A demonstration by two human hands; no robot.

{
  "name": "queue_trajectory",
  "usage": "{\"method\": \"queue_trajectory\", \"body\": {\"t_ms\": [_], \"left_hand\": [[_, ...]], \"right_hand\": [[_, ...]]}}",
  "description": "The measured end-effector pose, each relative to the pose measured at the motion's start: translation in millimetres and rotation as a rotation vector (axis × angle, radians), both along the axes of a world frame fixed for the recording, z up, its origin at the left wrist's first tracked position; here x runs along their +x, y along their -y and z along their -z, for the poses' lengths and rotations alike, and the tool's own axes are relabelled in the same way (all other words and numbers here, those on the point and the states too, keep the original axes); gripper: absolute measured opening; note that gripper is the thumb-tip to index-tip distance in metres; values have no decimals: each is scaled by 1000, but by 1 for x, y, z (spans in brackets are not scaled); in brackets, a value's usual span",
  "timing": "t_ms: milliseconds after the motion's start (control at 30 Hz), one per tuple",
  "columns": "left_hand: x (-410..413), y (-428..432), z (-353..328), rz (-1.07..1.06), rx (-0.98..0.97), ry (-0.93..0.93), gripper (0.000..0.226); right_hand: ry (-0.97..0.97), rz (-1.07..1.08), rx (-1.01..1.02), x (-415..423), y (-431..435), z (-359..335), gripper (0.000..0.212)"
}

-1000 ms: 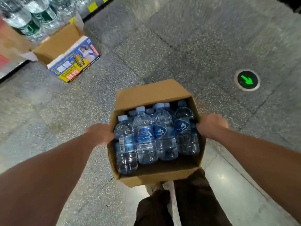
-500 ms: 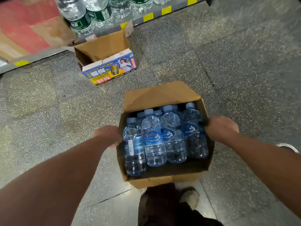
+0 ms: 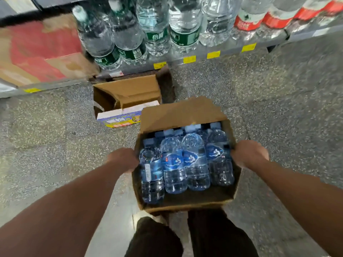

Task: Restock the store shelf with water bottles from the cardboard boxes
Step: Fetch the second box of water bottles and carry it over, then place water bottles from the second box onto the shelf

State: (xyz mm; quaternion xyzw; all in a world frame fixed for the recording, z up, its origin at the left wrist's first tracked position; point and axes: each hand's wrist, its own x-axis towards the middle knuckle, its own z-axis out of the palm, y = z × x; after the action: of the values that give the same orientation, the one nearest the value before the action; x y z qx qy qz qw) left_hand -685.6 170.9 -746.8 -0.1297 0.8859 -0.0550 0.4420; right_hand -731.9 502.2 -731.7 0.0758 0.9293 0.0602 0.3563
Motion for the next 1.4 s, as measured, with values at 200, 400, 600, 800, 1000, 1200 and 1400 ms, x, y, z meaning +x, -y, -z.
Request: {"method": "queue_trajectory", "body": {"t_ms": [200,400,600,800,1000,1200,1400], "left_hand": [[-105,-1,21,-38,80,-4,35],[-201,2,47,-43,76,-25,33],[-264,-9,68,-169,73,-27,19],[-313,-17,100,-263,99,-14,24],[-358,-15,136,-300,146,-4,15],[-373,-11,172,-296,149,38,23],[-406,-2,187,-258,86,13,27]], "right_hand": [[20,-34,69,-117,6,5,28],[-3,51,83,-213,4,27,31],[38,-31,-36,-306,-1,52,32],[90,-72,-52,-369,-2,88,26],[85,-37,-26,-404,-2,127,28],[109,-76,30,-428,10,166,34],[87,-56,66,-463,22,189,43]]}}
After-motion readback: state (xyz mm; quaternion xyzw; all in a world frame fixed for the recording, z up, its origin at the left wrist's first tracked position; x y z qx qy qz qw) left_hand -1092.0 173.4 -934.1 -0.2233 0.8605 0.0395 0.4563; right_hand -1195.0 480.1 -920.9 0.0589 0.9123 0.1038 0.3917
